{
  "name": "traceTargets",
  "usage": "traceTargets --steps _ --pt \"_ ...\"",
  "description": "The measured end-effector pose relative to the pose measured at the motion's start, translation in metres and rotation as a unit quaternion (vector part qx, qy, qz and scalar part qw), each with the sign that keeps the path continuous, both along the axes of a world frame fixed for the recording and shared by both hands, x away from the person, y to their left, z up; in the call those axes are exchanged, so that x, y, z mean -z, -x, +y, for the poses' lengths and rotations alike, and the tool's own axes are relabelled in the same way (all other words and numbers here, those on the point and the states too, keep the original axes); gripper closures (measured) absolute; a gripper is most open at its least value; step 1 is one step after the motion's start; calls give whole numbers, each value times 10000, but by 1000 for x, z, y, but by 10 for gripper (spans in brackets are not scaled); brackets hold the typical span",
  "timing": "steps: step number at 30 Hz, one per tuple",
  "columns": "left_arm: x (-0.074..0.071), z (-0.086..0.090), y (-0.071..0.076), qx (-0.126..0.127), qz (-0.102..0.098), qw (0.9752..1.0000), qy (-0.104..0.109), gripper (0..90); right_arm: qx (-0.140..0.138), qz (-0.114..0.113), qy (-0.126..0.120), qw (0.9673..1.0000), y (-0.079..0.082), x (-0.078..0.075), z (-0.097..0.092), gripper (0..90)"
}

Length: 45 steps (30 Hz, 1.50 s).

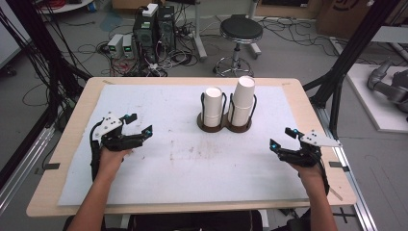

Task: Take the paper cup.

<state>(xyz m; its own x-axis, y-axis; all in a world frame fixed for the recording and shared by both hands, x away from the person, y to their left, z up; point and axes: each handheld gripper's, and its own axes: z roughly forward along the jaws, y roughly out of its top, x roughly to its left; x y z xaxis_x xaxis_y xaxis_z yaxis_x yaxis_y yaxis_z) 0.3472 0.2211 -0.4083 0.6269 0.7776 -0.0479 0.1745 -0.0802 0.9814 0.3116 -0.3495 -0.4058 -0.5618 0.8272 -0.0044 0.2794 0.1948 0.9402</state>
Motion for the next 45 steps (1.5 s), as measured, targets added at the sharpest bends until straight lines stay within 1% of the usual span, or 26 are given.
traceTargets --steps 4,10,15,18,21,25,27,28,29,30,31,32,39,40,41,42,43,45 --pt "0 0 -1 0 16 10000 22 199 23 -48 -47 10000 0 -1 0 211" --pt "1 0 -1 5 32 10000 36 199 27 -62 -116 9999 0 -1 1 211" --pt "1 -2 -1 31 28 10000 6 198 -72 -54 -167 9998 -3 -2 8 211" --pt "1 -3 -1 62 37 10000 -18 199 -164 -79 -261 9995 -5 -6 16 210" --pt "2 -4 0 78 54 9999 -31 198 -317 -166 -235 9991 -7 -10 26 210" --pt "2 -5 1 91 63 9999 -34 199 -432 -259 -259 9984 -11 -15 41 211" --pt "2 -5 1 107 52 9999 -44 198 -474 -271 -291 9981 -13 -18 47 233" --pt "2 -6 1 109 53 9999 -41 199 -537 -290 -313 9976 -14 -19 51 261" --pt "2 -6 1 112 59 9999 -30 199 -613 -292 -341 9971 -15 -20 54 269" --pt "2 -6 1 112 59 9999 -30 199 -613 -292 -341 9971 -15 -20 54 269" --pt "2 -6 1 112 68 9999 -27 199 -684 -310 -353 9966 -18 -22 61 269" --pt "2 -6 1 112 68 9999 -27 198 -717 -309 -355 9963 -19 -22 64 270" --pt "3 -7 1 141 95 9998 -87 199 -1023 -368 -246 9938 -33 -26 97 303" --pt "3 -7 1 141 95 9998 -87 198 -1023 -368 -246 9938 -33 -26 97 303" --pt "3 -7 1 153 98 9998 -101 199 -1076 -340 -255 9933 -36 -27 104 305" --pt "3 -7 1 153 98 9998 -101 199 -1076 -340 -255 9933 -36 -27 104 305" --pt "3 -7 1 145 100 9998 -89 199 -1134 -342 -222 9927 -40 -27 110 345" --pt "4 -7 1 144 108 9998 -93 198 -1163 -344 -226 9924 -42 -27 113 361"
